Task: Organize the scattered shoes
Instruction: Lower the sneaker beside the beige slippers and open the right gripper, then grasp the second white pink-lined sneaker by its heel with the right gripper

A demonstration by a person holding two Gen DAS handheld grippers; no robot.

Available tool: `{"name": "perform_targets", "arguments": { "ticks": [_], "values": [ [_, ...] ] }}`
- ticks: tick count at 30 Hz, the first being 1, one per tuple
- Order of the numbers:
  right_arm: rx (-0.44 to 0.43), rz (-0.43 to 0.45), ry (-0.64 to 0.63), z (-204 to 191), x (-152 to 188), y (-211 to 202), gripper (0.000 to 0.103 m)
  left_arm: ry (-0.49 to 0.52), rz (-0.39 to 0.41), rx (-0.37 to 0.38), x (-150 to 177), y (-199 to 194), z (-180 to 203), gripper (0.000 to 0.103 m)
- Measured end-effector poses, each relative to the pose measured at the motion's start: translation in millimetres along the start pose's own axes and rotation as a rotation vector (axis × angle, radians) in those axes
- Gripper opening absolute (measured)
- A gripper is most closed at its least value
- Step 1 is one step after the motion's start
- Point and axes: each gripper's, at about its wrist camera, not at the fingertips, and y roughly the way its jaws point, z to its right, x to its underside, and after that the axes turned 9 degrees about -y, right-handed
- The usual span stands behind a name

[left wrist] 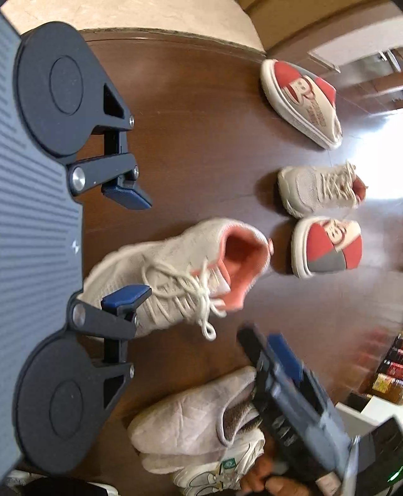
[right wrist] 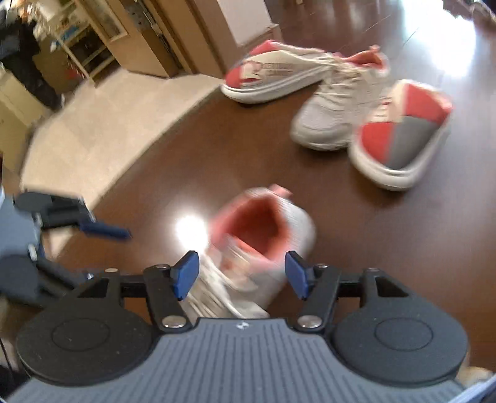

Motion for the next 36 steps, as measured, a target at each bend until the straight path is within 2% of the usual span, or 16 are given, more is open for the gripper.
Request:
{"name": "perform_targets", "arguments": {
  "ticks": [3, 8, 11, 13, 16, 19, 22, 26, 31, 33, 34, 36],
  "values": [
    [0.041, -0.007, -0.014, 12, 40, -24, 0.058, 0.038, -0.02, 0.005, -14, -4, 25, 0.058],
    [0.007, 0.129, 0.069, 48, 110, -81, 0.058, 0.105, -0.042, -0.018, -50, -23, 72, 0.058],
    [-0.004, 0.209, 0.076, 69, 135, -112, 0.057, 0.133, -0.037, -0.075, -88, -45, 102, 0.058],
    [0.004, 0.24, 0.073, 83, 142, -127, 0.057, 0.133, -0.038, -0.106, -103, -53, 113, 0.058],
    [0.003, 0.293, 0.09, 104, 145, -152, 0.057, 0.077, -0.06, -0.155, -135, -68, 137, 0.058],
    [-0.006, 0.357, 0.092, 118, 140, -169, 0.057, 0.063, -0.067, -0.155, -148, -70, 149, 0.059],
    [0.002, 0.377, 0.093, 124, 128, -163, 0.057, 0.101, -0.049, -0.143, -153, -61, 151, 0.06],
    [0.03, 0.351, 0.098, 117, 109, -129, 0.057, 0.156, -0.038, -0.078, -156, -29, 123, 0.061],
    [0.074, 0.226, 0.156, 99, 60, -54, 0.056, 0.126, -0.07, -0.018, -163, 33, 24, 0.06],
    [0.097, 0.177, 0.154, 91, 33, -29, 0.056, 0.136, -0.066, 0.013, -164, 48, -10, 0.06],
    [0.11, 0.155, 0.156, 87, 12, -15, 0.056, 0.14, -0.066, 0.015, -162, 50, -13, 0.06],
    [0.136, 0.146, 0.162, 80, -33, 7, 0.054, 0.19, -0.062, 0.054, -173, 63, -53, 0.06]
  ]
}}
